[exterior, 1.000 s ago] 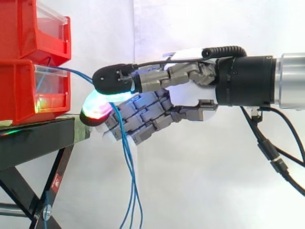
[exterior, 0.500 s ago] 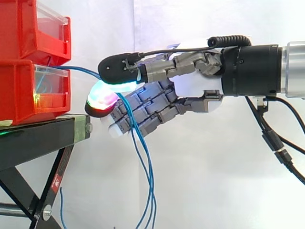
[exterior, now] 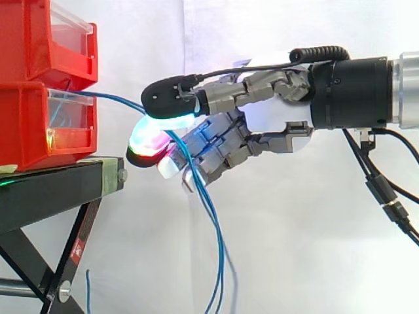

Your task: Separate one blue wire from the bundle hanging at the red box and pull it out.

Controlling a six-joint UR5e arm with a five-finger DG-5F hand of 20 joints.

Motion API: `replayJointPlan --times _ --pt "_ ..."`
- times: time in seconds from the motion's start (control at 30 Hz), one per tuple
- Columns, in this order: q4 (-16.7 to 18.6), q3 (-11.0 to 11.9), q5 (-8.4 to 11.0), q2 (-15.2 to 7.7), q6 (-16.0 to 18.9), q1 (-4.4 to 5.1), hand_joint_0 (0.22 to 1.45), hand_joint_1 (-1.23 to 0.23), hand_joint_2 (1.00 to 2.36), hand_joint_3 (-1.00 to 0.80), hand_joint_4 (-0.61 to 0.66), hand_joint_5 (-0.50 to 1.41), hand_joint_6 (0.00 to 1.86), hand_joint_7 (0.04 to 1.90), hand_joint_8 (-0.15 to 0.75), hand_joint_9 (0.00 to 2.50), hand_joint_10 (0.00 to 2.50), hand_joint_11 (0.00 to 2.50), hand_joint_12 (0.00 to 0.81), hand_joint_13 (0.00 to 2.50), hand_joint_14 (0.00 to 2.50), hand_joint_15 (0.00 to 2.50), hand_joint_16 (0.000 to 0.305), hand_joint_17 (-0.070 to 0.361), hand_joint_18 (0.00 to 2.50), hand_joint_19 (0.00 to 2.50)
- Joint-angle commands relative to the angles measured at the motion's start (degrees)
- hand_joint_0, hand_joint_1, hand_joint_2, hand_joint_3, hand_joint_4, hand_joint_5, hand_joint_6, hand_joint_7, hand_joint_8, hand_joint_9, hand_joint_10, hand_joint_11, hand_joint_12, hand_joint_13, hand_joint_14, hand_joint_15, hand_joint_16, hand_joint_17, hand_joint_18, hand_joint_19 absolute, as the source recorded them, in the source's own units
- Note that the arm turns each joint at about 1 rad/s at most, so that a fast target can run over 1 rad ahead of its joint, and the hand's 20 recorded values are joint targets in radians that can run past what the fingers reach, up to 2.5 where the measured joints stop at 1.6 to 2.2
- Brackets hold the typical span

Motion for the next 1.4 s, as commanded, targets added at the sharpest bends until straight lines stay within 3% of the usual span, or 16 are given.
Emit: replayJointPlan --times 0.0,0.4,0.87,1.2,1.37 --pt "-0.52 0.01 0.08 0.03 0.03 0.01 0.63 -0.7 1.02 -0.16 0.19 -0.18 0.85 0.82 0.408 0.96 0.02 0.55 0.454 1.31 0.02 0.76 0.049 0.109 0.72 0.26" --pt "-1.05 0.01 -0.1 0.03 0.82 0.28 0.63 -0.69 1.02 -0.17 0.2 -0.19 0.84 0.82 0.412 1.03 0.02 0.66 0.445 1.47 0.03 1.02 0.049 0.109 0.72 0.27" --pt "-1.84 0.01 -0.19 0.21 2.93 0.19 0.63 -0.69 1.02 -0.16 0.2 -0.19 0.84 0.83 0.424 1.09 0.02 0.75 0.46 1.36 0.03 0.94 0.05 0.112 0.71 0.27" --pt "-1.93 0.01 -0.1 0.21 2.93 0.28 0.62 -0.68 1.02 -0.14 0.17 -0.19 0.85 0.82 0.366 0.84 0.02 0.88 0.493 1.14 0.02 0.85 0.051 0.115 0.7 0.28" --pt "-1.93 0.01 -0.1 0.3 2.93 0.28 0.61 -0.68 1.02 -0.12 0.16 -0.18 0.85 0.82 0.363 0.69 0.02 0.81 0.501 1.01 0.02 0.79 0.052 0.118 0.67 0.32"
